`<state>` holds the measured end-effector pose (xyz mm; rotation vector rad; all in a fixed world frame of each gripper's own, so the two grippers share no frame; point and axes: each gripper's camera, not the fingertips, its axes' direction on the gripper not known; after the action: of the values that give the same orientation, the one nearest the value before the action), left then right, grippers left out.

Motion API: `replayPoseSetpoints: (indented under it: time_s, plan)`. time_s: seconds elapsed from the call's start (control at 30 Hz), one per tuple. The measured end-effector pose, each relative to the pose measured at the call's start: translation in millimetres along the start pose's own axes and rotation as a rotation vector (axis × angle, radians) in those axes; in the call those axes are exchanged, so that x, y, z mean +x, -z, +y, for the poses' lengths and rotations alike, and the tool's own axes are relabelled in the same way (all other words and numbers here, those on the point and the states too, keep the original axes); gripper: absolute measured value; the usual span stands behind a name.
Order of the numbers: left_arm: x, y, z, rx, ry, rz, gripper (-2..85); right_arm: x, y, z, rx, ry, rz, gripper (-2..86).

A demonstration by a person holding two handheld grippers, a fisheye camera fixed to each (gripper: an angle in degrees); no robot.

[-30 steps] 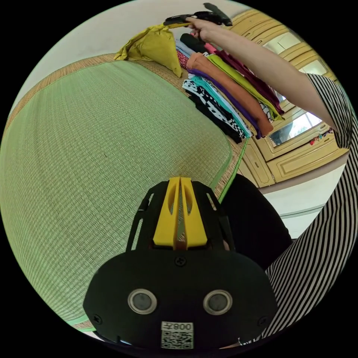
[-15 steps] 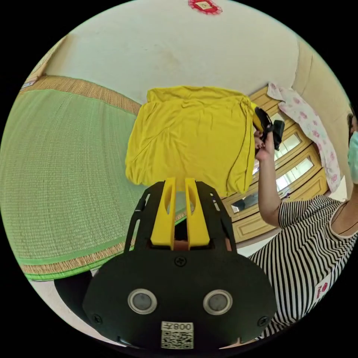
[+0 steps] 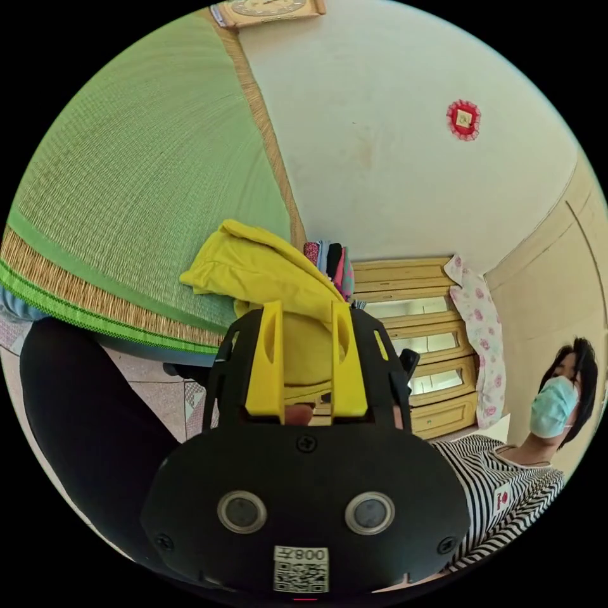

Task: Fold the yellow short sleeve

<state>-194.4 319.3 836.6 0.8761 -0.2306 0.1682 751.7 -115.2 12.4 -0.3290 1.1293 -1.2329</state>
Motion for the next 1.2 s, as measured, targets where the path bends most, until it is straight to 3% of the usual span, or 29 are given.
replayPoseSetpoints:
  time_s: [0.3,0.5,0.63,0.97,1.2]
  plan:
    - [-24.1,9.0,-9.7,-0.025,0.076,0.036,3.1,9.4,-42.1,8.0,-0.234,-0.062,0.065,3.3]
    - [6.3,15.5,-5.1,-0.104,-0.106,-0.122,1.9,22.5,-16.4,-13.1,-0.135,-0.15,0.185,7.5]
    - [28.6,2.9,-0.1,-0.193,-0.215,-0.197,1.5,-3.8,-42.3,-71.0,-0.115,-0.005,0.199,10.3]
    - [58.8,-23.1,13.9,-0.29,-0.328,-0.317,1.5,-61.4,-189.8,-140.5,-0.508,0.397,0.466,9.4]
    - [68.9,-37.1,20.0,-0.321,-0.353,-0.331,1.3,-57.5,-209.5,-133.9,-0.586,0.437,0.629,2.7]
